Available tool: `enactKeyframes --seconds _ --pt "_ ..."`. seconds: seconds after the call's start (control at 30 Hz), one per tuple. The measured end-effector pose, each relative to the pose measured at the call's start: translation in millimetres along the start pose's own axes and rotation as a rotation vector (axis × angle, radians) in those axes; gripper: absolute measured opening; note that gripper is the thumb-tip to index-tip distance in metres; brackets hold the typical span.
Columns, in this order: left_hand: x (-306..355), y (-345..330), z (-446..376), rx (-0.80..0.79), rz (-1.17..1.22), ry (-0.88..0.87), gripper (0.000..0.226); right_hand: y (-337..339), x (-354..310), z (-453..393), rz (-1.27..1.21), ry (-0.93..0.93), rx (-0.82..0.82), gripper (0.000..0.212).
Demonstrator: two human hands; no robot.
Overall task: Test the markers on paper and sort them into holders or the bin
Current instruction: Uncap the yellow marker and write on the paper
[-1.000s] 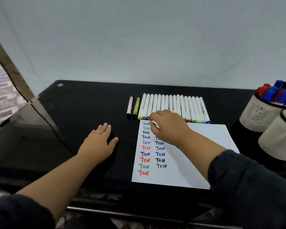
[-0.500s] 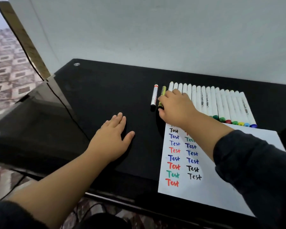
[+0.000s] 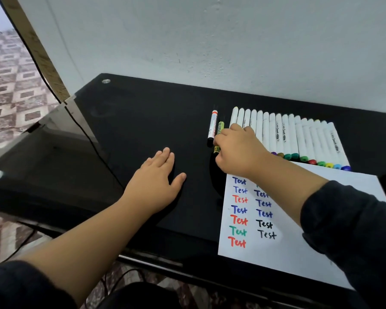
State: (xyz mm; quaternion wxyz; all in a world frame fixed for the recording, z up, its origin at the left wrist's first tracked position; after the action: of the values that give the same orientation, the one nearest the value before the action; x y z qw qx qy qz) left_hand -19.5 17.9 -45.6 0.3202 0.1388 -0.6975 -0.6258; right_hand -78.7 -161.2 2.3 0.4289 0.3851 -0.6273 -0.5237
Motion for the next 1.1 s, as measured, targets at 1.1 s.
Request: enactKeyframes --seconds 1.1 --pt "56 22 38 0.074 0.245 -0.063 0.064 62 29 114 -1.211 -0.409 0.232 0.01"
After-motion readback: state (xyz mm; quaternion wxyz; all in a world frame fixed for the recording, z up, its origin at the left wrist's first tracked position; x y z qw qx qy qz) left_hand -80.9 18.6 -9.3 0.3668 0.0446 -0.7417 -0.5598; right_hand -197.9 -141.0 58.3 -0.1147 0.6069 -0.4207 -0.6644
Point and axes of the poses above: each hand's wrist, its own z-axis away from the middle knuckle, its own y-axis out of the back of the hand, x = y × z, the point moved 2 cm from there along -z, towards the middle knuckle, and after that the axes turned 10 degrees about -y, right-handed, at the moved point
